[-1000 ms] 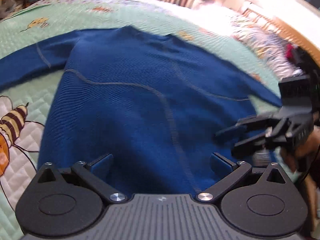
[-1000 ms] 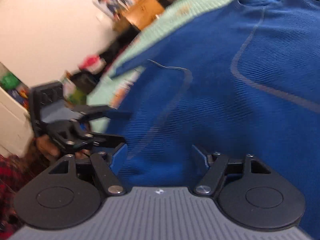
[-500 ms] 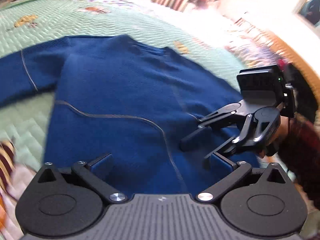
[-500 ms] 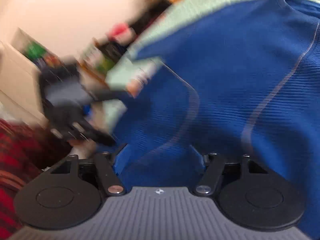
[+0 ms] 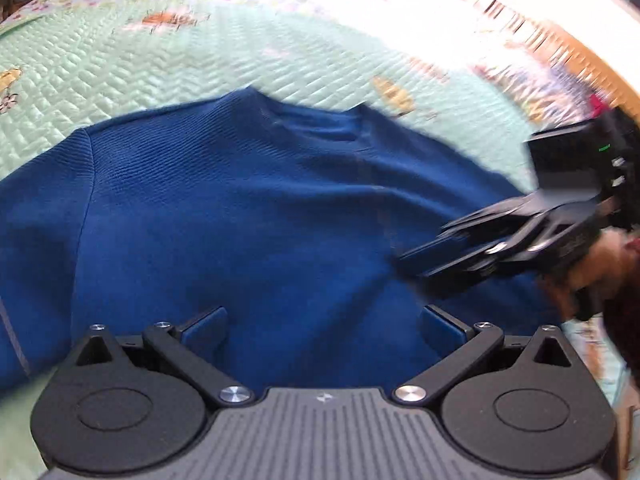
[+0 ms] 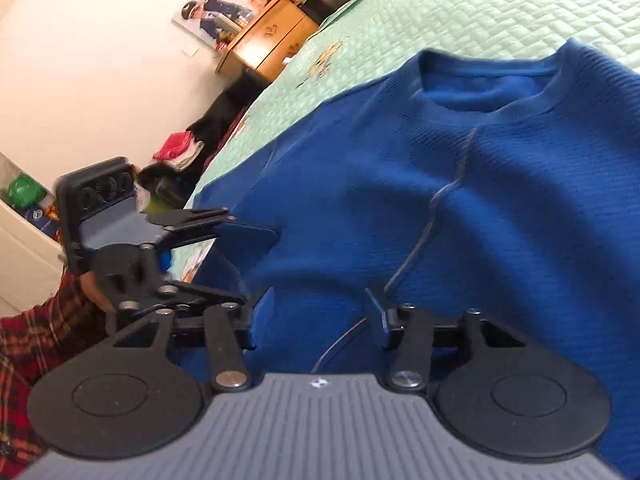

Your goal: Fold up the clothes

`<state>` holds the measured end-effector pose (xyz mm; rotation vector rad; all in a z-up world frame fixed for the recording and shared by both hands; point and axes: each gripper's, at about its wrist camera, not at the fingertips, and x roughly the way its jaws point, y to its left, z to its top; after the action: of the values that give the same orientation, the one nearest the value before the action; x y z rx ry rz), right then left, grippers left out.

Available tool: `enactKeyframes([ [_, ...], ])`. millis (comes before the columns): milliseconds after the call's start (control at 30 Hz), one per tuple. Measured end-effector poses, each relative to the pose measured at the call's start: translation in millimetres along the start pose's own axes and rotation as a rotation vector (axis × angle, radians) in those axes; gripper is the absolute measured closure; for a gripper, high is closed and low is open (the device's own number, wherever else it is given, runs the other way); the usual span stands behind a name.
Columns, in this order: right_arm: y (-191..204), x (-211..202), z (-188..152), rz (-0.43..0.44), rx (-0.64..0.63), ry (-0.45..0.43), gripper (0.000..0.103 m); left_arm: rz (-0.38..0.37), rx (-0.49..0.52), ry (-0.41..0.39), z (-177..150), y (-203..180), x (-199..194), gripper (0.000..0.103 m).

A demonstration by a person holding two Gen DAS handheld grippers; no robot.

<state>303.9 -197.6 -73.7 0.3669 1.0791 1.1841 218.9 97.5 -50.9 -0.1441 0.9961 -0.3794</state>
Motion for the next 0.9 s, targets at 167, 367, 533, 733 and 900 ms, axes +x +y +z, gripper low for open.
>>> enactKeyframes([
  [167, -24, -31, 23, -0.151, 0.076, -0.267, 0.051, 0.178, -0.014, -0.081, 33, 25, 2, 0.002],
  [367, -24, -4, 31, -0.136, -0.047, -0.032, 0.065, 0.053, -0.001, -0.071, 52, 26, 15, 0.001],
  [533, -34, -38, 48, -0.240, -0.026, -0.244, 0.064, 0.169, 0.027, -0.093, 66, 31, 39, 0.001],
  [733, -34, -8, 41, -0.098, -0.053, -0.026, 0.060, 0.109, 0.004, -0.114, 85, 39, 46, 0.001],
  [900, -49, -44, 41, -0.150, 0.040, -0.248, 0.066, 0.281, 0.066, -0.115, 97, 55, 61, 0.001],
])
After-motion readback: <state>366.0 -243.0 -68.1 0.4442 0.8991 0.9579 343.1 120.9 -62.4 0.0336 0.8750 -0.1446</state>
